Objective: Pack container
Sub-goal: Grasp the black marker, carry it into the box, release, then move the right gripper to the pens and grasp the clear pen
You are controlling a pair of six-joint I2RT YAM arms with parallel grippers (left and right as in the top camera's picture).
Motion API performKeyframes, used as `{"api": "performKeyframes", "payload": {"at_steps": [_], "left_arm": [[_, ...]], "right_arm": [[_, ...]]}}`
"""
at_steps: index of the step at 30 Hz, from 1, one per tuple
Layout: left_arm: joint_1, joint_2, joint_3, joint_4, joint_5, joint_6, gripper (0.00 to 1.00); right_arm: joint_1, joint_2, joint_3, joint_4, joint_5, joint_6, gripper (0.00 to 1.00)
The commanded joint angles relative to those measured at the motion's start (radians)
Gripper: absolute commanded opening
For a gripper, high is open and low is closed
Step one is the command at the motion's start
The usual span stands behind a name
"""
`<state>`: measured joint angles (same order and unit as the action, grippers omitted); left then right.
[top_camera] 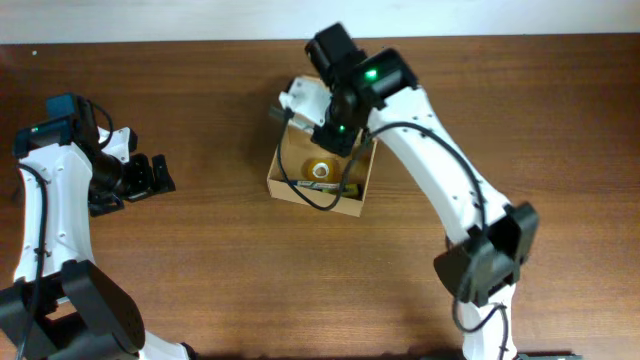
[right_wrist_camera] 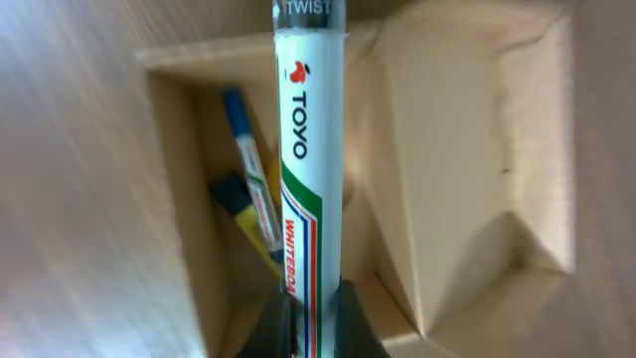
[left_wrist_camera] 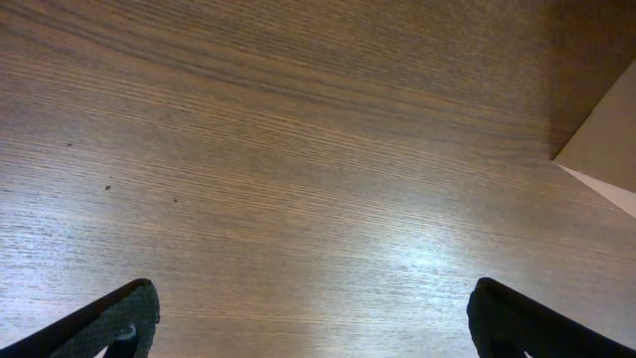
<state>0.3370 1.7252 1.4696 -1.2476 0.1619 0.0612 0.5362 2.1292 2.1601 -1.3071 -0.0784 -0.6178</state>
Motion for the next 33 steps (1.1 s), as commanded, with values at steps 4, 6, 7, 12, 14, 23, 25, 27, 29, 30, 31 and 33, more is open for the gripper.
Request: {"api": "performKeyframes", "payload": {"at_steps": [4, 6, 7, 12, 14, 23, 25, 27, 29, 30, 31, 33], "left_arm": [[0.003, -0.019, -0.006, -0.001, 0.014, 0.019, 1.0], [0.003, -0.019, -0.006, -0.001, 0.014, 0.019, 1.0], [0.003, -0.019, -0.006, -0.001, 0.014, 0.019, 1.0], [0.003, -0.019, -0.006, -0.001, 0.014, 0.019, 1.0], [0.003, -0.019, -0.006, -0.001, 0.014, 0.019, 1.0], [0.003, -0.019, -0.006, -0.001, 0.014, 0.019, 1.0], [0.003, -0.019, -0.006, -0.001, 0.014, 0.019, 1.0], [0.003, -0.019, -0.006, -0.001, 0.014, 0.019, 1.0], [0.003, -0.019, -0.006, -0.001, 0.014, 0.019, 1.0], [0.003, -0.019, -0.006, -0.001, 0.014, 0.019, 1.0], [0.003, -0.019, -0.006, -0.001, 0.014, 0.019, 1.0], [0.003, -0.019, -0.006, -0.001, 0.014, 0.019, 1.0]], "right_arm": [[-0.036, 0.023, -0.192, 0.12, 0.021, -0.029, 0.04], [-0.048, 0.023, -0.248, 0.172, 0.019, -0.009, 0.04], [-0.055, 0.023, -0.269, 0.193, 0.016, 0.003, 0.04], [-0.08, 0.024, -0.355, 0.266, -0.027, 0.009, 0.04], [-0.085, 0.024, -0.385, 0.286, -0.027, 0.013, 0.04], [-0.087, 0.031, -0.409, 0.29, -0.014, 0.065, 0.52], [-0.087, 0.029, -0.394, 0.277, -0.015, 0.085, 0.45], [-0.087, 0.024, -0.359, 0.242, -0.015, 0.085, 0.29], [-0.085, 0.009, -0.312, 0.218, -0.015, 0.113, 0.29], [-0.085, -0.003, -0.282, 0.206, -0.015, 0.136, 0.29], [-0.085, -0.014, -0.248, 0.19, -0.014, 0.157, 0.33], [-0.084, -0.044, -0.156, 0.145, -0.013, 0.196, 0.34]]}}
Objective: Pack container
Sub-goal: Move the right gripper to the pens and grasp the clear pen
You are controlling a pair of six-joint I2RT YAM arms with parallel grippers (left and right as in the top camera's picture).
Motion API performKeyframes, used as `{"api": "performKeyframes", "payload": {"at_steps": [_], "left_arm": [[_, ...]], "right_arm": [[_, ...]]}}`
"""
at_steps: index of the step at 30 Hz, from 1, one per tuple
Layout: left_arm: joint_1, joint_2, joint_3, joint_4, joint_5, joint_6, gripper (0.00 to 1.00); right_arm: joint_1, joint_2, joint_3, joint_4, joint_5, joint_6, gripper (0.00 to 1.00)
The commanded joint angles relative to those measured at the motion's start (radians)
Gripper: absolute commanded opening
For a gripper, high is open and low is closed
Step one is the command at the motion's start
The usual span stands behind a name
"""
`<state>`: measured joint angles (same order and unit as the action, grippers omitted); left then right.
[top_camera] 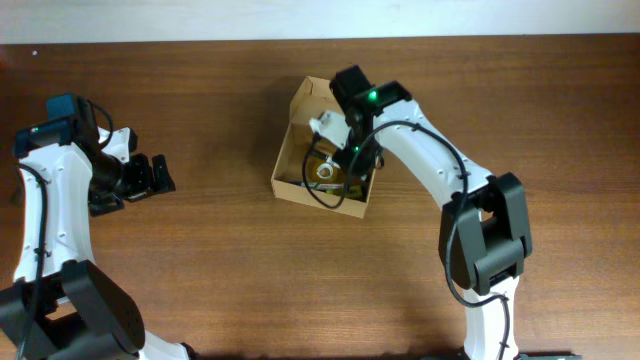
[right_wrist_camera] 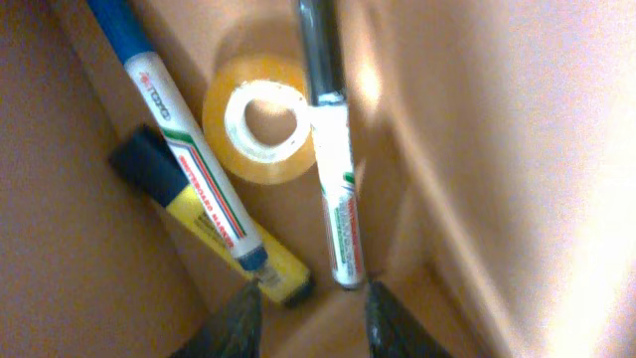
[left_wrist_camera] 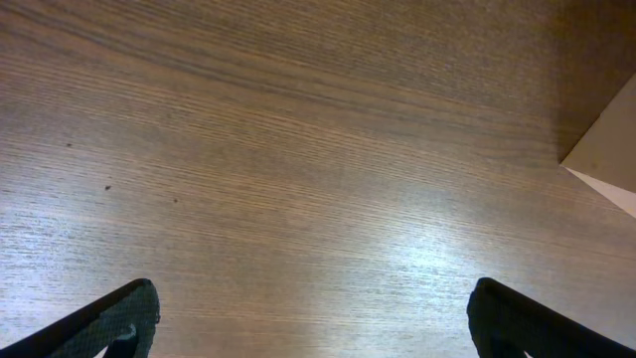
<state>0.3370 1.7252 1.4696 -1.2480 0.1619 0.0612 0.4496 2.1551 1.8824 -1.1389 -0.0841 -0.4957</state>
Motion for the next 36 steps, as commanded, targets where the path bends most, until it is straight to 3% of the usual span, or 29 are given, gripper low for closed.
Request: {"api": "performKeyframes", "payload": {"at_steps": [1, 5, 10, 17, 19, 25, 36], "left_arm": [[0.003, -0.019, -0.006, 0.0, 0.014, 0.019, 1.0], [0.003, -0.019, -0.006, 0.0, 0.014, 0.019, 1.0], [0.003, -0.019, -0.006, 0.0, 0.014, 0.019, 1.0], [0.003, -0.019, -0.006, 0.0, 0.014, 0.019, 1.0], [0.003, -0.019, -0.006, 0.0, 0.014, 0.019, 1.0], [0.003, -0.019, -0.006, 0.0, 0.014, 0.019, 1.0], [0.003, -0.019, -0.006, 0.0, 0.014, 0.019, 1.0]], "right_arm": [[0.002, -0.084, 0.166, -0.045, 0.0, 0.1, 0.34], [-0.002, -0.152, 0.309, -0.088, 0.152, 0.266, 0.29], [-0.104, -0.269, 0.262, -0.066, 0.225, 0.366, 0.3], [-0.37, -0.349, -0.007, 0.005, 0.106, 0.476, 0.3], [-0.428, -0.344, -0.095, -0.019, 0.068, 0.528, 0.24], [-0.496, -0.335, -0.388, -0.017, -0.018, 0.543, 0.21], [-0.485, -0.335, -0.613, 0.093, -0.013, 0.579, 0.4]]}}
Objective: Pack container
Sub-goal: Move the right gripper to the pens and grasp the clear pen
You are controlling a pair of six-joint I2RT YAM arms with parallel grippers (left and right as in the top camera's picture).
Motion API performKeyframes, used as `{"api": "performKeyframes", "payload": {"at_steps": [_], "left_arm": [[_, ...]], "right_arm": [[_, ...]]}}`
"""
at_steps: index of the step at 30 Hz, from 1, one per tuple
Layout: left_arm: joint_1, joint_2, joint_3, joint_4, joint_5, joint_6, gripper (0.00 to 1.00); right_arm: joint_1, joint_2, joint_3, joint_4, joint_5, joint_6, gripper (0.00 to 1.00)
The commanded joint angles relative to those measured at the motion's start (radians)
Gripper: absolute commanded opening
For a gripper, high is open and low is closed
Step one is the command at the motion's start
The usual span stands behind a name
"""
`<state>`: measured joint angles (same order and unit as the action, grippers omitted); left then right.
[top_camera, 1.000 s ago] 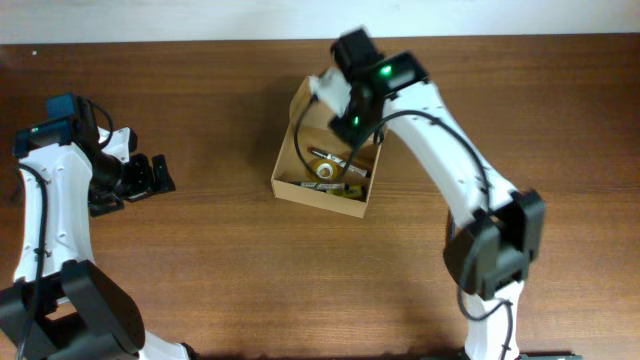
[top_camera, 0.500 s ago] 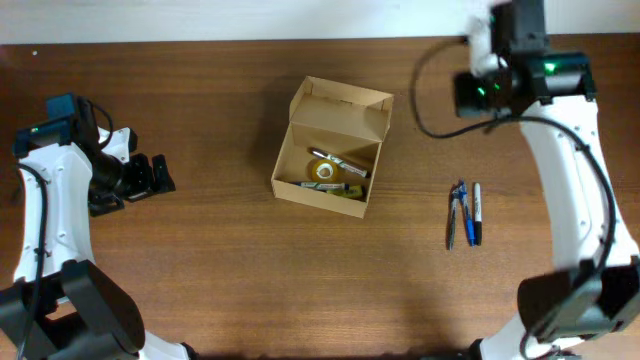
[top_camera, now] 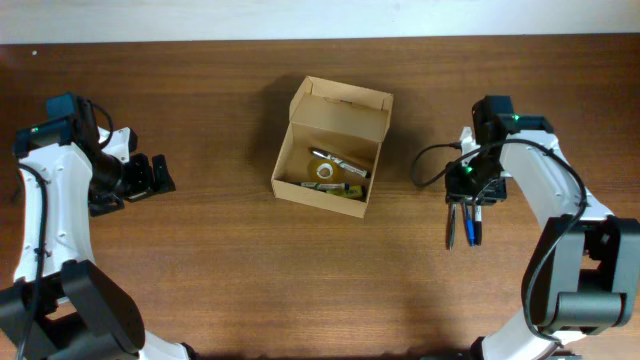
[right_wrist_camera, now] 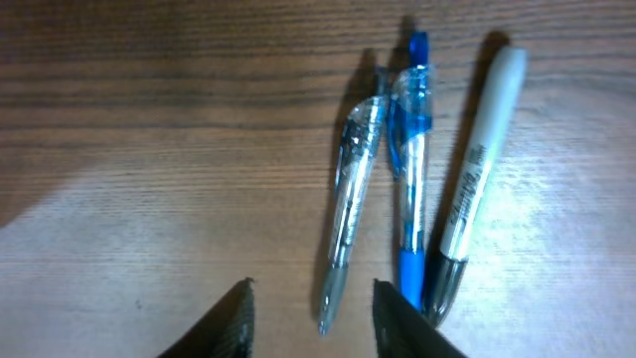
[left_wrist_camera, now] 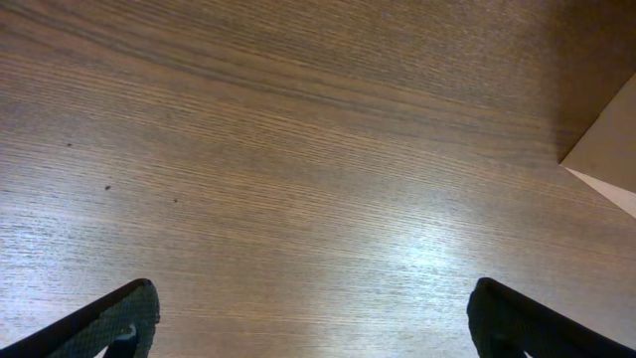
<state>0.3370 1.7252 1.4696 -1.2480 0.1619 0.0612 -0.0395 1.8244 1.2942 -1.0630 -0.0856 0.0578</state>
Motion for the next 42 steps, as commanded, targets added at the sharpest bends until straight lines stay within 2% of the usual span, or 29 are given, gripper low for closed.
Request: {"api": "performKeyframes", "payload": {"at_steps": [1, 7, 13, 28, 36, 42], "left_arm": [[0.003, -0.019, -0.006, 0.0, 0.014, 0.019, 1.0], [0.003, -0.019, -0.006, 0.0, 0.014, 0.019, 1.0], [0.003, -0.019, -0.006, 0.0, 0.014, 0.019, 1.0], [0.003, -0.019, -0.006, 0.0, 0.014, 0.019, 1.0], [0.003, -0.019, -0.006, 0.0, 0.014, 0.019, 1.0], [0.003, -0.019, -0.006, 0.0, 0.014, 0.019, 1.0]], "right_arm": [[0.0, -0.004, -0.036, 0.03, -0.008, 0.036, 0.41], [0.0, -0.004, -0.079, 0.078, -0.006, 0.053, 0.43], [-0.001, -0.003, -0.122, 0.105, 0.076, 0.082, 0.43], [0.0, 0.002, -0.262, 0.229, 0.075, 0.13, 0.42], [0.0, 0.002, -0.282, 0.26, 0.074, 0.143, 0.04], [0.0, 0.001, -0.274, 0.271, 0.066, 0.143, 0.04]]}}
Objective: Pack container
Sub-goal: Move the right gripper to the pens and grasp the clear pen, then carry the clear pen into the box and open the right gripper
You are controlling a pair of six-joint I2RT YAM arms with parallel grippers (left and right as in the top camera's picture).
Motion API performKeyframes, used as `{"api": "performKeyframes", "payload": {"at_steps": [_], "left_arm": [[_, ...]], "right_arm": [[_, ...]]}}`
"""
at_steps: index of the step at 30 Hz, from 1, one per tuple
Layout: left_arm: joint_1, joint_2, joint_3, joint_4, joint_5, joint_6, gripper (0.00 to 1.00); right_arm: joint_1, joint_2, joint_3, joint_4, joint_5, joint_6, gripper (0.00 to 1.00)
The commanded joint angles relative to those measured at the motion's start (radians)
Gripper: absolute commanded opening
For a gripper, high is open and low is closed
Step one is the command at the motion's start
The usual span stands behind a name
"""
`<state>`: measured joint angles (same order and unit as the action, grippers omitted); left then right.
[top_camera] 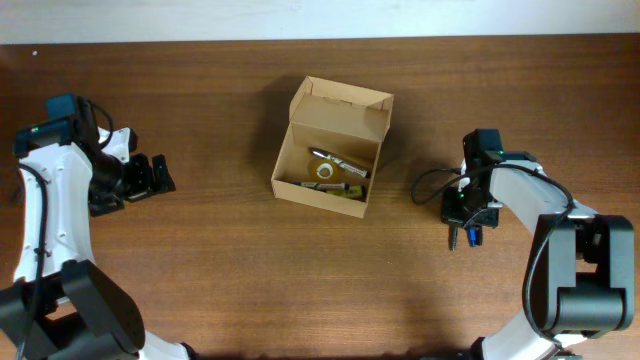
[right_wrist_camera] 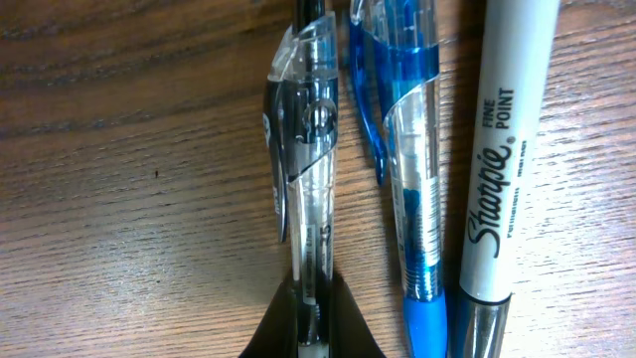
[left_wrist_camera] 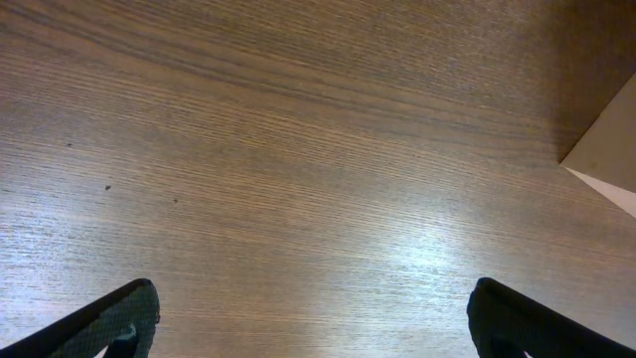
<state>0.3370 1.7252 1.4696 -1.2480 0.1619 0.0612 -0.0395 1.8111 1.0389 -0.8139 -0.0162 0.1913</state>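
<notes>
The open cardboard box (top_camera: 340, 108) stands mid-table and holds a yellow tape roll (top_camera: 324, 171) and markers (top_camera: 335, 160). To its right three pens lie side by side on the wood: a clear pen (right_wrist_camera: 306, 149), a blue pen (right_wrist_camera: 412, 179) and a Sharpie (right_wrist_camera: 502, 169). My right gripper (right_wrist_camera: 308, 303) is down at the table, shut on the clear pen's barrel; from overhead it covers the pens (top_camera: 460, 215). My left gripper (left_wrist_camera: 316, 323) is open over bare wood at the far left (top_camera: 150, 175).
A corner of the box (left_wrist_camera: 606, 139) shows at the right edge of the left wrist view. The blue pen lies right against the clear pen, and the Sharpie touches the blue pen.
My right gripper was open above the three pens; now it is lower and shut on the clear pen. The left arm has not moved.
My right gripper held a white Toyo marker over the box. Then it was open inside the box, with that marker lying beside the tape roll. Then it stood open over the three pens at the right, and now grips the clear one.
</notes>
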Motion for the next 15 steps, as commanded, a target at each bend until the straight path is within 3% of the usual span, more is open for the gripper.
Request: {"api": "performKeyframes", "payload": {"at_steps": [1, 6, 15], "left_arm": [[0.003, -0.019, -0.006, 0.0, 0.014, 0.019, 1.0], [0.003, -0.019, -0.006, 0.0, 0.014, 0.019, 1.0], [0.003, -0.019, -0.006, 0.0, 0.014, 0.019, 1.0]], "right_arm": [[0.0, 0.014, -0.007, 0.021, -0.007, 0.01, 0.04], [0.0, 0.006, 0.145, -0.058, -0.048, 0.008, 0.04], [0.081, -0.002, 0.696, -0.344, -0.062, -0.154, 0.04]]}}
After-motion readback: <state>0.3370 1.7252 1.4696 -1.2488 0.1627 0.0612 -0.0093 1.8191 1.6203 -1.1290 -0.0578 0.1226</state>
